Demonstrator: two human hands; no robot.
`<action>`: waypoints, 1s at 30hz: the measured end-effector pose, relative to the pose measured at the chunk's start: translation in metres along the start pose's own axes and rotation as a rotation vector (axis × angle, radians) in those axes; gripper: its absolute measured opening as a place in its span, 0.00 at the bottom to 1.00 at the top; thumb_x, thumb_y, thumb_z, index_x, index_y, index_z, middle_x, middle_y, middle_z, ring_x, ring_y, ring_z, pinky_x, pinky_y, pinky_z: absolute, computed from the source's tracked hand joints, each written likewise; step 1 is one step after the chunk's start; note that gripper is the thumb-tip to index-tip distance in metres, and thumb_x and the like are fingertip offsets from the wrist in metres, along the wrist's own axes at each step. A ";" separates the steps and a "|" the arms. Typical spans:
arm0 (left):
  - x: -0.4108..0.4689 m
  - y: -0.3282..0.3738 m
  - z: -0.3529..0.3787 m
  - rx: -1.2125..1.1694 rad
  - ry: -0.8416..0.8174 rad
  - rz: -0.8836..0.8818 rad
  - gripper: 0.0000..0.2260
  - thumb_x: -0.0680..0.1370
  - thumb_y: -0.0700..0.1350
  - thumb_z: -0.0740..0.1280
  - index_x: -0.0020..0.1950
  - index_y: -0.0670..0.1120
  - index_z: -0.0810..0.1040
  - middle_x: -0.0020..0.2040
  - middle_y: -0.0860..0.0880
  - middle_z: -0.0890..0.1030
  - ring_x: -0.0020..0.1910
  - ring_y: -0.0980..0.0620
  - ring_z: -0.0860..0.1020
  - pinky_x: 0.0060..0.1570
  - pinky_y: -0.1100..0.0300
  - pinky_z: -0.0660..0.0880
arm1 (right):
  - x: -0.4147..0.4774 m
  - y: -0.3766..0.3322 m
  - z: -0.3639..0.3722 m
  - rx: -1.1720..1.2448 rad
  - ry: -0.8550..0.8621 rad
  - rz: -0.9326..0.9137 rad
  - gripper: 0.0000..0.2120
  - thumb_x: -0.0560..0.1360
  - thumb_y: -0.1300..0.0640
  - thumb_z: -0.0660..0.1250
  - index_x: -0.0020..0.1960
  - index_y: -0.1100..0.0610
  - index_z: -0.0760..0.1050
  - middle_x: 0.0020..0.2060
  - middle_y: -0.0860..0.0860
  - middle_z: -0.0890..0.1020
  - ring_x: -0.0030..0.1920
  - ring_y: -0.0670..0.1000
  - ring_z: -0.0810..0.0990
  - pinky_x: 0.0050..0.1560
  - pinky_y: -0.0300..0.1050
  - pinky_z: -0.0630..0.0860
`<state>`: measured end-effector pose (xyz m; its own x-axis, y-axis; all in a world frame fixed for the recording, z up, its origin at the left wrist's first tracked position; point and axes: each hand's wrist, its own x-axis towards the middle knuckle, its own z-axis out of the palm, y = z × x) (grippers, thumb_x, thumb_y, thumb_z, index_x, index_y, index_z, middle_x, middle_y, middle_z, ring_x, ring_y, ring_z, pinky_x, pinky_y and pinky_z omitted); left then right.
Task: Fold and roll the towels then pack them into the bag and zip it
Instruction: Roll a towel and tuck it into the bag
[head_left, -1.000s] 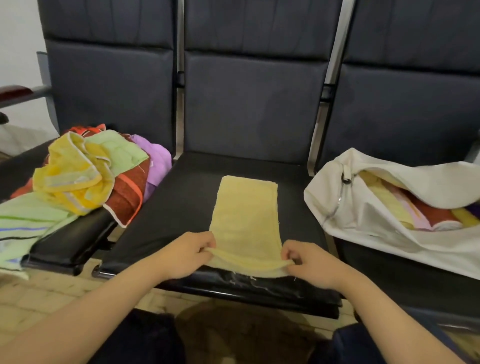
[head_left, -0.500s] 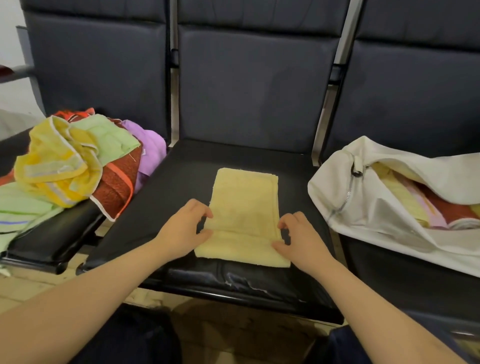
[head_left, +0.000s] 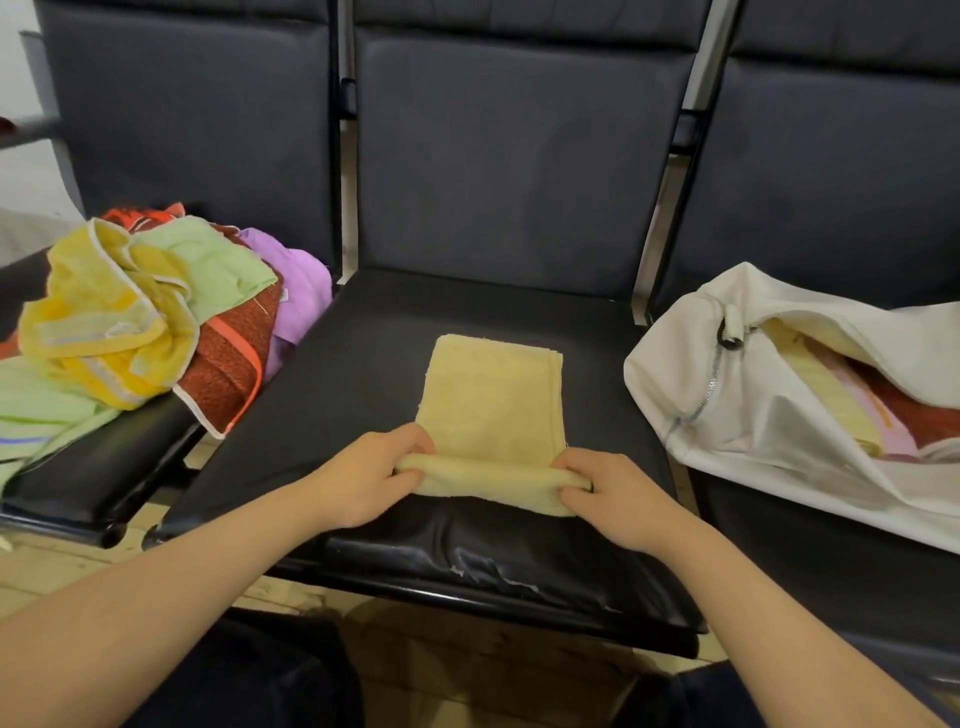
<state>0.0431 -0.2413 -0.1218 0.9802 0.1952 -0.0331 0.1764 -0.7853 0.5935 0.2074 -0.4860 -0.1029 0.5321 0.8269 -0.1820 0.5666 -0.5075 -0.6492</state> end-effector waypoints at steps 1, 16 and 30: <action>0.000 0.003 -0.001 -0.072 0.032 -0.028 0.09 0.77 0.43 0.64 0.51 0.58 0.70 0.45 0.50 0.79 0.43 0.51 0.77 0.46 0.53 0.74 | 0.000 -0.001 -0.001 0.036 0.017 0.004 0.05 0.77 0.58 0.62 0.47 0.49 0.74 0.45 0.53 0.79 0.44 0.50 0.76 0.41 0.39 0.69; 0.004 -0.008 -0.002 0.000 0.085 0.149 0.15 0.69 0.66 0.67 0.47 0.59 0.76 0.51 0.60 0.71 0.47 0.57 0.74 0.48 0.68 0.70 | 0.000 -0.003 0.000 -0.072 0.144 -0.135 0.16 0.69 0.45 0.73 0.52 0.47 0.72 0.51 0.39 0.70 0.51 0.41 0.72 0.50 0.37 0.72; -0.001 0.006 -0.007 -0.320 0.043 -0.107 0.04 0.76 0.47 0.66 0.43 0.49 0.74 0.38 0.53 0.75 0.37 0.61 0.73 0.41 0.59 0.68 | 0.000 -0.004 -0.005 0.149 0.036 0.078 0.03 0.76 0.57 0.62 0.46 0.51 0.68 0.39 0.53 0.75 0.37 0.48 0.70 0.37 0.41 0.66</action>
<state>0.0425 -0.2423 -0.1120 0.9519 0.2961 -0.0789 0.2339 -0.5359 0.8112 0.2080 -0.4846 -0.0966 0.5944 0.7759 -0.2113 0.4248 -0.5262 -0.7367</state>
